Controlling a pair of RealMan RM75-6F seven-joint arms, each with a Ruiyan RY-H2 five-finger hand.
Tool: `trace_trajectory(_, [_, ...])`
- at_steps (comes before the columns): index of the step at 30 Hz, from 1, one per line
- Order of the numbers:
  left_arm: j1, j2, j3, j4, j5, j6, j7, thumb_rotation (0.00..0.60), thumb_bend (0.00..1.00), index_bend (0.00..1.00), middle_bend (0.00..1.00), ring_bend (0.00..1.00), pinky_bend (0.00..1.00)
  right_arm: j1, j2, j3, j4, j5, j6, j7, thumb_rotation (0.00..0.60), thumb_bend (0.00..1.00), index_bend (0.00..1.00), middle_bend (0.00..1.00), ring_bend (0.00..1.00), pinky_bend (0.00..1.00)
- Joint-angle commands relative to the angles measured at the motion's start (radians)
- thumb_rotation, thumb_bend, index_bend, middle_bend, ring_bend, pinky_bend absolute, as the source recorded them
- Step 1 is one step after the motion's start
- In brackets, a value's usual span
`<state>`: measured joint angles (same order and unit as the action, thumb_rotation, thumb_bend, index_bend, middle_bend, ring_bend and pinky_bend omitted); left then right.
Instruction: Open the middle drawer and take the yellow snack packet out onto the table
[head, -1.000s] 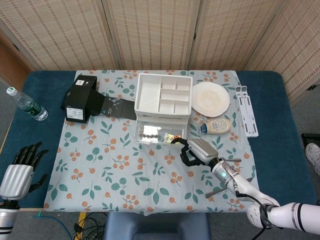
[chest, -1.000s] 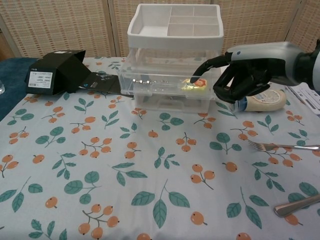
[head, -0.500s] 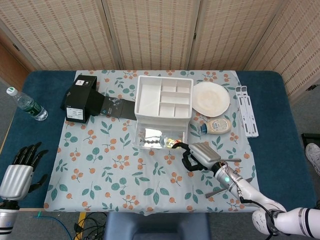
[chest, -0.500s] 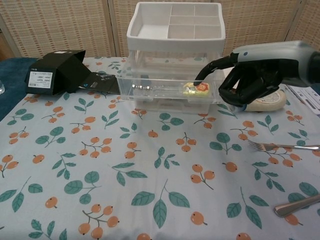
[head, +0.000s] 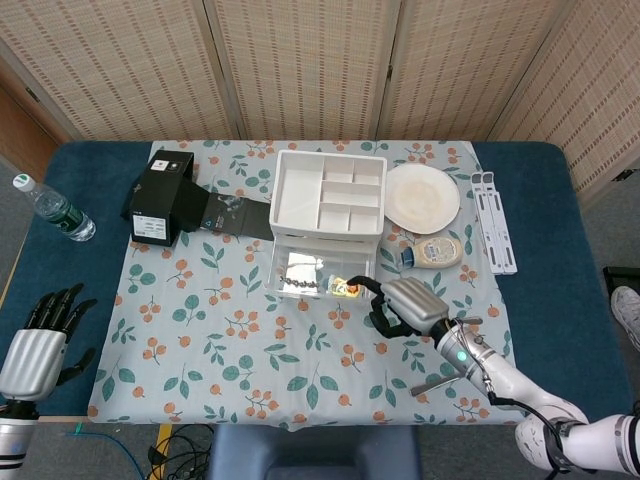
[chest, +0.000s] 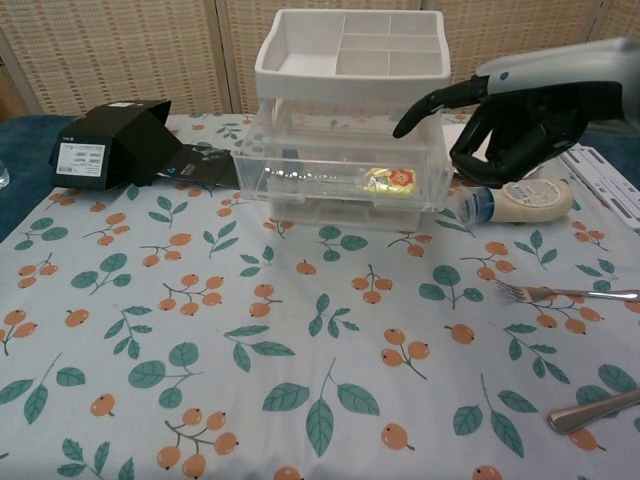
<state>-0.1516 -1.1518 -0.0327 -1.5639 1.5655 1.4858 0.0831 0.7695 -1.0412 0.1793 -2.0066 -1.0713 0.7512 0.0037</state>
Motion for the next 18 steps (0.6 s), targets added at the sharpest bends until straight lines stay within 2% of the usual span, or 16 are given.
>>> trace_trajectory(1, [0.0,0.003,0.0,-0.003,0.003,0.002,0.001,0.6,0.27,0.18,0.07,0.08,0.09,0.041,0.044,0.015,-0.002,0.007,-0.037,-0.039,0.6,0.71,0.11,0.73,0.99,1.0])
trace_trajectory(6, [0.0,0.003,0.0,-0.006,0.008,0.006,0.001,0.6,0.27,0.18,0.07,0.08,0.09,0.141,0.127,0.028,0.014,0.033,-0.16,-0.108,0.6,0.94,0.07,0.77,1.0,1.0])
trace_trajectory(8, [0.001,0.002,0.001,-0.007,0.009,0.007,0.002,0.6,0.27,0.18,0.07,0.08,0.09,0.183,0.147,0.029,0.023,0.062,-0.212,-0.121,0.6,0.99,0.07,0.79,1.0,1.0])
trace_trajectory(12, [0.002,0.001,0.001,-0.005,0.006,0.006,0.003,0.6,0.27,0.18,0.07,0.08,0.09,0.257,0.169,0.022,0.051,0.115,-0.298,-0.131,0.6,1.0,0.08,0.89,1.0,1.0])
trace_trajectory(15, [0.003,0.002,0.001,-0.004,0.004,0.006,0.002,0.6,0.27,0.18,0.07,0.08,0.09,0.306,0.17,0.015,0.079,0.142,-0.346,-0.13,0.6,1.0,0.15,0.96,1.0,1.0])
trace_trajectory(18, [0.004,0.002,0.001,-0.004,0.003,0.008,0.001,0.6,0.27,0.18,0.07,0.08,0.09,0.341,0.159,0.008,0.11,0.159,-0.38,-0.119,0.6,1.0,0.22,0.99,1.0,1.0])
